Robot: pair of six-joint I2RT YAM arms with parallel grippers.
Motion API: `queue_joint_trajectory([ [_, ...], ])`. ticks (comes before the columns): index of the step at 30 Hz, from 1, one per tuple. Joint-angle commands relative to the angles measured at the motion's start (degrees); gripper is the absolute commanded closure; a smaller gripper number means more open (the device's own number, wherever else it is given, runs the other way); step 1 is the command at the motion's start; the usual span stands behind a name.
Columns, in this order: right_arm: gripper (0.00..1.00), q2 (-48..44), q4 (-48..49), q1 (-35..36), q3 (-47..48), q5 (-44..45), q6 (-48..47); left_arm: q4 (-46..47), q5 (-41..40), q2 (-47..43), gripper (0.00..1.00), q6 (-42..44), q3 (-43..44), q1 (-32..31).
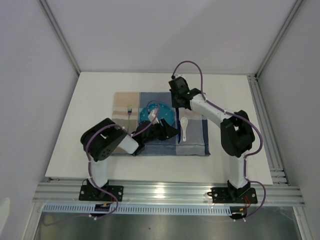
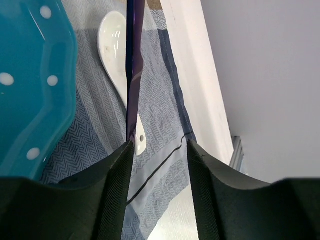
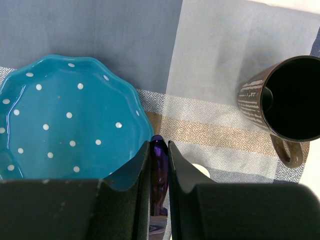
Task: Set the dinner table for one person
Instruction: Pick up the knife with the napkin.
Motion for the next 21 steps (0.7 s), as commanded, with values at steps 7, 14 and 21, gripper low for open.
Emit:
queue_joint_trajectory([
  [7,1.00,-2.81,0.52,0.83,-1.11,-1.16,1.41,11.71,1.50,5.51,0.54,-5.47,2.68,0.41],
  [14,1.00,-2.99,0.61,0.92,-0.94,-1.25,1.24,9.93,1.14,6.04,0.54,-3.80,2.95,0.32],
  [21,1.00,-2.90,0.35,0.75,-0.41,-0.90,0.71,8.62,0.70,3.32,0.55,-0.91,-0.31,0.32],
])
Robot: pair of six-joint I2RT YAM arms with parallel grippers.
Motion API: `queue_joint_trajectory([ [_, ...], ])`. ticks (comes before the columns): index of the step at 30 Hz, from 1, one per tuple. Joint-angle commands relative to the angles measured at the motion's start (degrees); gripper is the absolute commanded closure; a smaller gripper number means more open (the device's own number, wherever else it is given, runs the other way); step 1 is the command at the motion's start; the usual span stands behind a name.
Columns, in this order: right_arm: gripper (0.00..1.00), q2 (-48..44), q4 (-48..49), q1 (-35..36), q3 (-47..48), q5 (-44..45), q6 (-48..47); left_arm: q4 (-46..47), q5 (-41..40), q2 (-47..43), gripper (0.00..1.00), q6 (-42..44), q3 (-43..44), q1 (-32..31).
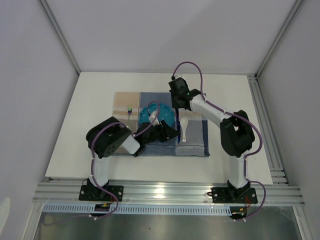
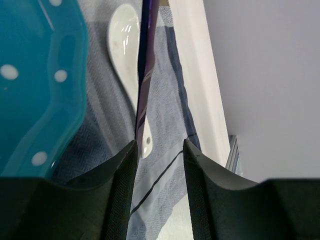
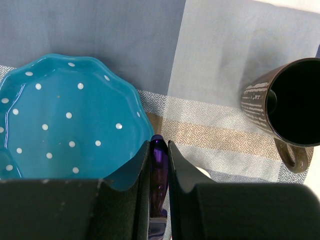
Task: Set the dinner table for one person
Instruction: Pick up the knife with the napkin.
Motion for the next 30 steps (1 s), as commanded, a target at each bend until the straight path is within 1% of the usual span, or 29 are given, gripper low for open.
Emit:
queue_joint_trajectory([
  [1,1.00,-2.81,-0.77,0.74,0.62,-0.59,0.43,2.49,-0.43,-2.48,0.54,3.53,-1.23,0.32],
  [5,1.00,-2.90,-0.77,0.74,0.44,-0.41,0.43,-1.19,-2.10,-4.94,0.55,7.31,-2.81,0.67],
  [8,1.00,-2.81,-0.86,0.66,0.44,-0.59,0.51,-3.92,-3.16,-6.26,0.55,8.46,-2.29,0.68],
  [14,1.00,-2.99,-0.77,0.83,0.53,-0.85,0.69,-4.19,-1.05,-3.01,0.55,8.19,2.11,0.68],
  [19,1.00,-2.99,-0.86,1.01,0.62,-0.94,0.95,-7.79,0.27,-0.73,0.56,8.64,4.92,0.68],
  [27,1.00,-2.64,-0.94,1.01,1.23,-1.03,0.95,-10.95,2.11,0.07,0.57,9.77,7.91,0.50],
  [30,1.00,-2.55,-0.86,1.01,1.58,-1.12,0.78,-12.45,2.82,0.07,0.59,10.30,8.53,0.50],
])
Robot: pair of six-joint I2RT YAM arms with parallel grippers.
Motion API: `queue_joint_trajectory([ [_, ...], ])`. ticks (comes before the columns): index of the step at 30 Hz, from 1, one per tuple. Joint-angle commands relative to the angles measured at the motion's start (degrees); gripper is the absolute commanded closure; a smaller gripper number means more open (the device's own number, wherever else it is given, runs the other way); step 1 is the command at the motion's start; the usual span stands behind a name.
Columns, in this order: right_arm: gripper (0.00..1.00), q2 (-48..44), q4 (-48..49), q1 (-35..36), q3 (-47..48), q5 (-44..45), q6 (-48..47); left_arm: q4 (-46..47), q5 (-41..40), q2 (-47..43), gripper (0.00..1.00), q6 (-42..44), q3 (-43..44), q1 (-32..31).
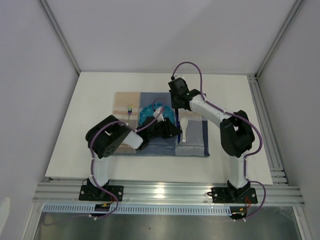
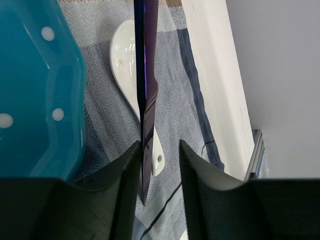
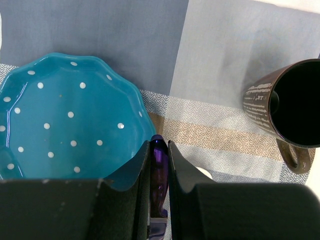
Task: Set the dinner table for one person
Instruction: Pick up the knife with the napkin.
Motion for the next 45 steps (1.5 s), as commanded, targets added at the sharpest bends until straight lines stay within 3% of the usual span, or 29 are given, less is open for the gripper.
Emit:
queue_joint_trajectory([
  [1,1.00,-2.37,-0.84,0.79,1.76,-1.05,0.71,-0.52,1.72,0.50,0.62,2.48,2.93,0.17],
  [3,1.00,-2.20,-1.01,0.79,2.20,-1.05,0.63,-2.01,2.78,0.77,0.65,2.66,3.64,0.17],
  [7,1.00,-2.02,-0.92,0.70,2.37,-1.05,0.36,-4.99,4.10,1.12,0.84,3.36,6.36,0.17],
  [13,1.00,-1.84,-0.84,0.61,2.55,-1.05,0.10,-9.04,5.24,0.86,0.99,5.03,8.12,0.17],
  [33,0.99,-3.69,-0.31,-0.62,0.79,-1.14,-0.25,-20.64,9.63,-13.55,0.99,11.71,9.09,4.03],
  [37,0.91,-4.39,-0.04,-0.70,0.18,-0.70,-0.17,-21.71,12.79,-14.44,0.99,10.40,10.15,5.18],
  [39,0.78,-4.57,-0.04,-0.70,0.00,-0.35,0.01,-20.13,13.94,-14.00,0.99,9.25,9.88,5.27],
  [45,0.62,-6.06,0.84,-0.70,-1.49,0.88,-0.16,-13.79,16.84,-12.07,0.99,3.89,6.89,5.45],
])
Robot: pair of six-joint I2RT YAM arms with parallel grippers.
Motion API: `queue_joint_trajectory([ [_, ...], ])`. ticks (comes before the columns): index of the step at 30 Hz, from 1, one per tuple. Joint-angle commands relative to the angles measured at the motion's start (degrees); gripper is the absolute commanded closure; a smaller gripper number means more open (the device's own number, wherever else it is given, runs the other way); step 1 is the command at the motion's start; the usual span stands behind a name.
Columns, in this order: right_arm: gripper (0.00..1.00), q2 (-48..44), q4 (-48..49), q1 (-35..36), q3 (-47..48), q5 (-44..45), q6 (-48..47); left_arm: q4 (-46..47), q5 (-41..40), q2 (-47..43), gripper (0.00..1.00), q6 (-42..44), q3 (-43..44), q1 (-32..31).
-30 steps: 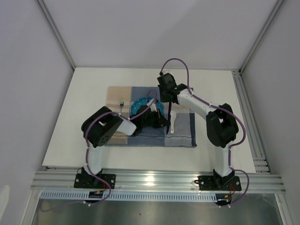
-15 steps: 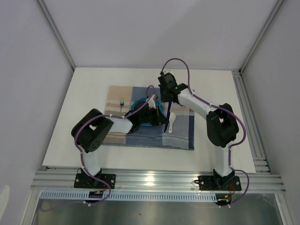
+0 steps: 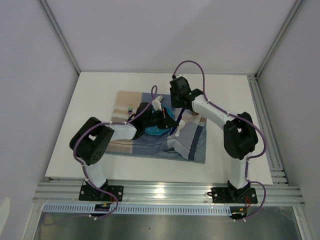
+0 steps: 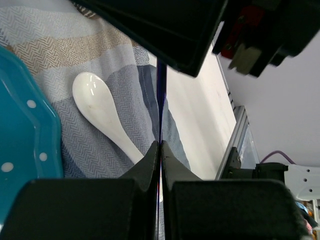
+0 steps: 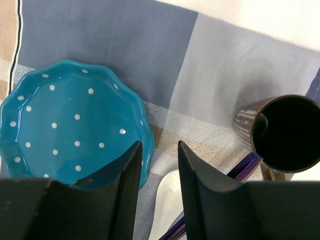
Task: Set the dinner table for one person
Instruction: Pick up the knife with the napkin.
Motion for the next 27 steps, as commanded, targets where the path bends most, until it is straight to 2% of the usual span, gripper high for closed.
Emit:
queue_joint_trajectory([
  [1,0.61,-3.66,0.90,-0.29,-0.66,1.56,-0.38,6.95,5.56,-0.37,0.99,-3.91,-0.65,0.11],
  [12,0.55,-9.72,-5.95,1.03,-3.55,8.41,3.73,19.78,6.71,3.05,0.99,-10.33,-5.13,0.11],
  [15,0.52,-14.54,-3.94,1.12,-8.64,9.46,4.54,24.78,7.15,4.46,0.99,-12.43,-6.62,0.20],
  [19,0.41,-16.57,-1.22,0.77,-14.01,9.21,4.36,33.30,6.63,6.22,0.99,-15.68,-8.64,0.20],
  [24,0.40,-19.30,2.65,-0.02,-19.55,5.61,5.77,48.49,5.74,10.52,0.99,-23.06,-10.32,0.20],
  [27,0.40,-18.51,2.92,-0.46,-20.09,4.11,6.56,52.54,6.36,12.81,0.99,-25.18,-9.96,0.11],
])
